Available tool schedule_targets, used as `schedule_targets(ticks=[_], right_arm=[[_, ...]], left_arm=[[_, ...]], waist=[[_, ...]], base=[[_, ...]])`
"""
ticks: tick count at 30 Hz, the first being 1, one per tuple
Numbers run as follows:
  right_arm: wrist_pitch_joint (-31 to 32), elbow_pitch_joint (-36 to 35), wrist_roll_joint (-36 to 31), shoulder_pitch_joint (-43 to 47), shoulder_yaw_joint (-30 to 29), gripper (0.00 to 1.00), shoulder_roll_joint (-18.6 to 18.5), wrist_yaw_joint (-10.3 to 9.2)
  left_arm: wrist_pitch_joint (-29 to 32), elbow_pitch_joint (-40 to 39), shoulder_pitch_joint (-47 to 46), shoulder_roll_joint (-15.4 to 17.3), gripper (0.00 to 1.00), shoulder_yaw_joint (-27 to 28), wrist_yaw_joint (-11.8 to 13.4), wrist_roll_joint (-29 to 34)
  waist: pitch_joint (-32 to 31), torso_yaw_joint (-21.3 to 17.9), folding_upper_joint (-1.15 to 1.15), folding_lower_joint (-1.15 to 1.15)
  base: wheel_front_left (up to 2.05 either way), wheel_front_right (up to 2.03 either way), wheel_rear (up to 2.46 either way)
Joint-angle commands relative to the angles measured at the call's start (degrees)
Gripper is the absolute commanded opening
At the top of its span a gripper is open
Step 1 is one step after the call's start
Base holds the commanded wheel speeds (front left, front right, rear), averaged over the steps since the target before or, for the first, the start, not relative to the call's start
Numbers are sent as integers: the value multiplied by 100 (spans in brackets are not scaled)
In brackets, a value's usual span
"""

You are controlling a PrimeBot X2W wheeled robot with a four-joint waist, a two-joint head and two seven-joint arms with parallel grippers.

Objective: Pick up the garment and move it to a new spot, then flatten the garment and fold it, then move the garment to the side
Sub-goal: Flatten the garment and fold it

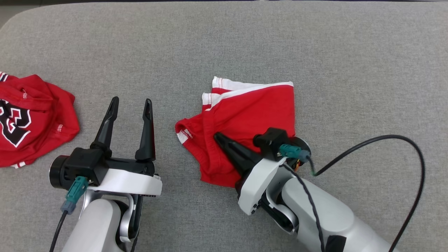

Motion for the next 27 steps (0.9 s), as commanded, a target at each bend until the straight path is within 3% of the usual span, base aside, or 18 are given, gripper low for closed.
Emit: schedule_targets(ticks=[1, 11, 12, 13, 14, 20, 27], right_arm=[[0, 70, -2, -52, 147, 0, -8, 0], [-225, 217, 59, -127, 551, 0, -7, 0], [-320, 167, 93, -161, 508, 28, -8, 0], [-411, 104, 112, -180, 461, 89, -7, 0], [-483, 47, 123, -193, 417, 100, -7, 0], [-718, -220, 85, -102, -69, 100, -11, 0], [-782, -631, -617, 361, -1712, 100, -177, 0]], left_arm=[[-27, 15, -128, 6, 100, 13, -29, 43], [-44, 101, -125, -8, 100, 45, -76, 60], [-45, 111, -110, 0, 100, 51, -74, 67], [-47, 119, -92, 5, 100, 57, -72, 70], [-47, 122, -67, 12, 100, 64, -68, 73], [-47, 110, 59, 72, 100, 151, -7, 74], [-47, -9, 303, 224, 100, 315, 84, 47]], waist=[[11, 1, 0, 0], [0, -63, 0, 0], [-24, -86, 0, 0], [-53, -108, 0, 0], [-87, -133, 0, 0], [-289, -284, 0, 0], [-552, -518, 0, 0]], base=[[0, 0, 0], [0, 0, 0], [0, 0, 0], [0, 0, 0], [0, 0, 0], [0, 0, 0], [0, 0, 0]])
